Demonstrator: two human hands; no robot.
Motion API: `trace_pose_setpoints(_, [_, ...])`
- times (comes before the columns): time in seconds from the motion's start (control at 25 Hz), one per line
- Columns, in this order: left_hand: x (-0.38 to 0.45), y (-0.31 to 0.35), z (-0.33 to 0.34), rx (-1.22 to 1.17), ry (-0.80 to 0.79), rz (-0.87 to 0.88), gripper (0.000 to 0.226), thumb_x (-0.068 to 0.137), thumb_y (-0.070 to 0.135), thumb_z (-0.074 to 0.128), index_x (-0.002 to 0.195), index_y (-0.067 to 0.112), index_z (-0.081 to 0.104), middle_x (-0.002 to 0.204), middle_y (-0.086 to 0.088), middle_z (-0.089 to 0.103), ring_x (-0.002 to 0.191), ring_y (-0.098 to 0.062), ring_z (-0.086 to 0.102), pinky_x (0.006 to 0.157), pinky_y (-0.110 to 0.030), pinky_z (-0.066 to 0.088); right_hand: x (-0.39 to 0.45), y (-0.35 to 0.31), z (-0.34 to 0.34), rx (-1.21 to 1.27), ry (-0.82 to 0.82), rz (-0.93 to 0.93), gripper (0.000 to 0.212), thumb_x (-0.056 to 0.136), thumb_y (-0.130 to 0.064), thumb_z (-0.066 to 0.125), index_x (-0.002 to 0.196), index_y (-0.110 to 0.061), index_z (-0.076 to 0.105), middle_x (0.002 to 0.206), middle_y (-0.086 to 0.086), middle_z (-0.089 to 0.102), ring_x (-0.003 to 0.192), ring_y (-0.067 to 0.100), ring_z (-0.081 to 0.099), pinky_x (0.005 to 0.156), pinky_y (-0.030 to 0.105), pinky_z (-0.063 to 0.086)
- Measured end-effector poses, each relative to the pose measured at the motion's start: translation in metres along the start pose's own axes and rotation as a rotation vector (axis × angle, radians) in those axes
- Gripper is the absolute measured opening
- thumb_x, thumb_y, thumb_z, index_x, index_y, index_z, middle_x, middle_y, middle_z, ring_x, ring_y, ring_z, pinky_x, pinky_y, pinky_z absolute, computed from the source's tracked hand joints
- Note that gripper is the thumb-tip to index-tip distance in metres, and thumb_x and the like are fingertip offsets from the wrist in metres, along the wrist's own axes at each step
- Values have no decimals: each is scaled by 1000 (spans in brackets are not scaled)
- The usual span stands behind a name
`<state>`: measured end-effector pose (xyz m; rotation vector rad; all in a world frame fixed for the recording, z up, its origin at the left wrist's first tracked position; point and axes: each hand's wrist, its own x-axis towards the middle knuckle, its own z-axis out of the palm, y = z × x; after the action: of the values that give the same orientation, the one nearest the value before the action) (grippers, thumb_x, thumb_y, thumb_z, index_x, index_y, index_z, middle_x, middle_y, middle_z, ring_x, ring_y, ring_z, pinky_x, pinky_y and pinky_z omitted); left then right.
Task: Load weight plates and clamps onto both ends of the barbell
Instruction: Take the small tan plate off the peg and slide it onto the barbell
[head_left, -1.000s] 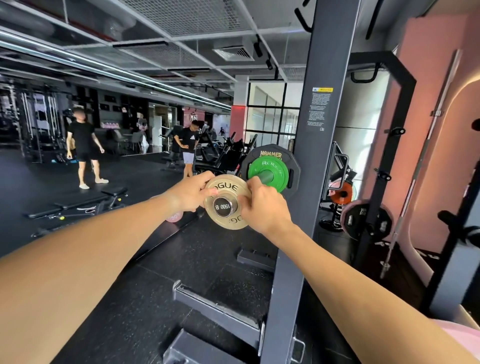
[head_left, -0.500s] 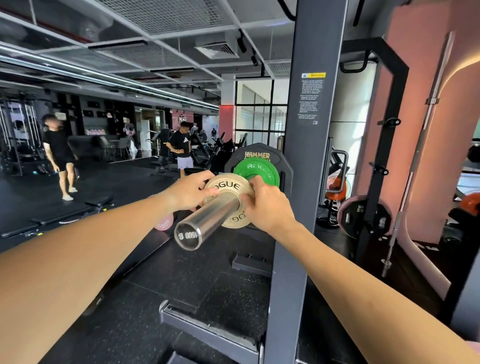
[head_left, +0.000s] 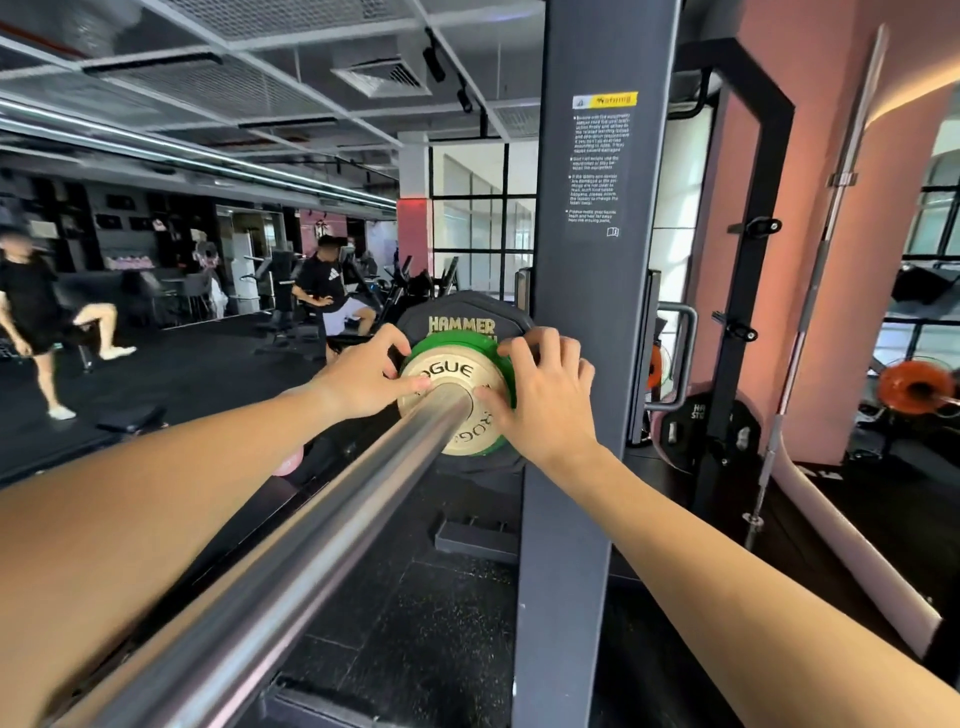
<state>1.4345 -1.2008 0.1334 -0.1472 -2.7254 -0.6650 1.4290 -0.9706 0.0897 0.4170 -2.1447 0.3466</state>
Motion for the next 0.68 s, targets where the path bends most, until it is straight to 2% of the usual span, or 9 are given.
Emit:
trace_pose_setpoints(0.12, [12,0,7,29,15,-8,56,87,59,66,125,23,43,106,-7,67,91,-27,65,92,-48,52,2,5,10,-5,26,-19,47,84,-45,68,121,-20,57,122,9,49,109,33,45,90,47,43])
trace_pose_setpoints(0.24, [6,1,3,16,-29,-33,56,88,59,65,126,23,45,96,-3,70,75,-19,64,87,-44,54,3,6,8,15,1,-25,43,85,-44,68,119,-20,58,123,9,48,108,32,44,87,45,42])
trace_pose_setpoints(0.32, [-6,4,-5,28,-42,-35,48,90,55,65,124,24,48,92,-1,71,68,-18,64,77,-40,56,3,3,0,26,-55,-17,41,86,-43,66,119,-20,58,123,8,47,108,32,43,87,45,42])
trace_pose_setpoints(0.44, [-33,16,-31,-7,-84,-26,34,91,48,66,113,23,58,97,-4,72,82,-27,72,68,-39,60,-4,-5,-23,33,-194,-6,36,88,-37,63,119,-20,60,119,6,50,110,32,41,88,43,42])
trace_pose_setpoints(0.56, [-71,31,-59,7,-92,12,20,90,43,69,95,24,66,91,-6,75,88,-29,74,66,-36,61,-21,-18,-58,81,-325,11,19,87,-30,61,102,-22,68,110,4,60,108,31,53,86,39,47])
trace_pose_setpoints(0.68, [-114,48,-80,3,-48,48,14,90,38,71,87,25,67,84,-5,76,86,-28,75,70,-39,62,-45,-30,-100,122,-447,43,1,85,-28,61,84,-29,62,102,3,68,98,30,63,74,32,47])
